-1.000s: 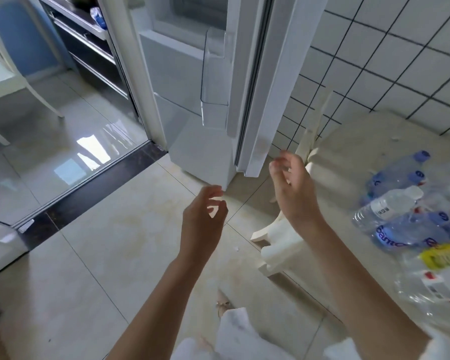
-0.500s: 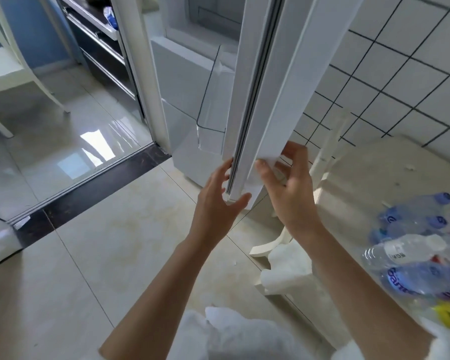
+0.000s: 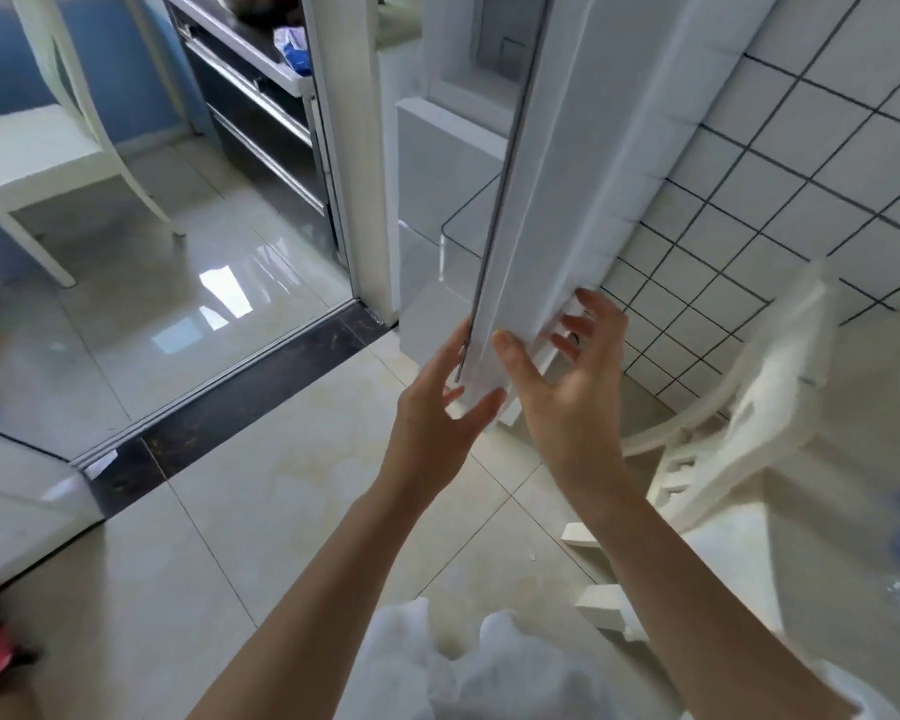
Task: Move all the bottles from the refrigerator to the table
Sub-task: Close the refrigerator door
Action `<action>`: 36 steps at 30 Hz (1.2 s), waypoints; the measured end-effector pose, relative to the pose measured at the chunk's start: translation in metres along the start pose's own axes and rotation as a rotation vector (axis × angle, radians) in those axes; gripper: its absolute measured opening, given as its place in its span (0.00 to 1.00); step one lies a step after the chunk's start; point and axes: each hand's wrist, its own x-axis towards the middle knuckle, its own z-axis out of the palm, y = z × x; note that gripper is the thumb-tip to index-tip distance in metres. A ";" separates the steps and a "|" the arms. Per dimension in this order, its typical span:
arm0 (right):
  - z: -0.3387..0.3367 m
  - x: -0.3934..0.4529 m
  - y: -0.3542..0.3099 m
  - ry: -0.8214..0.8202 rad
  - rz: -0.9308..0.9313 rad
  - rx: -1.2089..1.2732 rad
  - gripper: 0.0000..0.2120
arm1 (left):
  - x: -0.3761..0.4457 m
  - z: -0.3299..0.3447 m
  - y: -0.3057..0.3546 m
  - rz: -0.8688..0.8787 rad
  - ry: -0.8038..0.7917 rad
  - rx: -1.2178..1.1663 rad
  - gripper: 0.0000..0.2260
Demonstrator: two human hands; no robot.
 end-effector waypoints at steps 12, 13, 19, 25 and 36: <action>0.153 0.054 -0.032 0.158 0.029 -0.054 0.41 | 0.106 -0.104 -0.048 -0.017 -0.007 0.012 0.30; 0.164 0.061 -0.033 0.169 0.042 -0.048 0.42 | 0.115 -0.109 -0.053 -0.011 0.007 0.022 0.29; 0.228 0.118 -0.036 0.193 0.112 -0.038 0.47 | 0.186 -0.143 -0.063 0.013 0.068 0.010 0.23; 0.279 0.182 -0.032 0.214 0.069 -0.018 0.39 | 0.269 -0.169 -0.084 -0.026 0.100 -0.056 0.25; 0.317 0.284 -0.007 0.068 -0.401 -0.734 0.28 | 0.414 -0.183 -0.087 -0.022 0.073 -0.119 0.19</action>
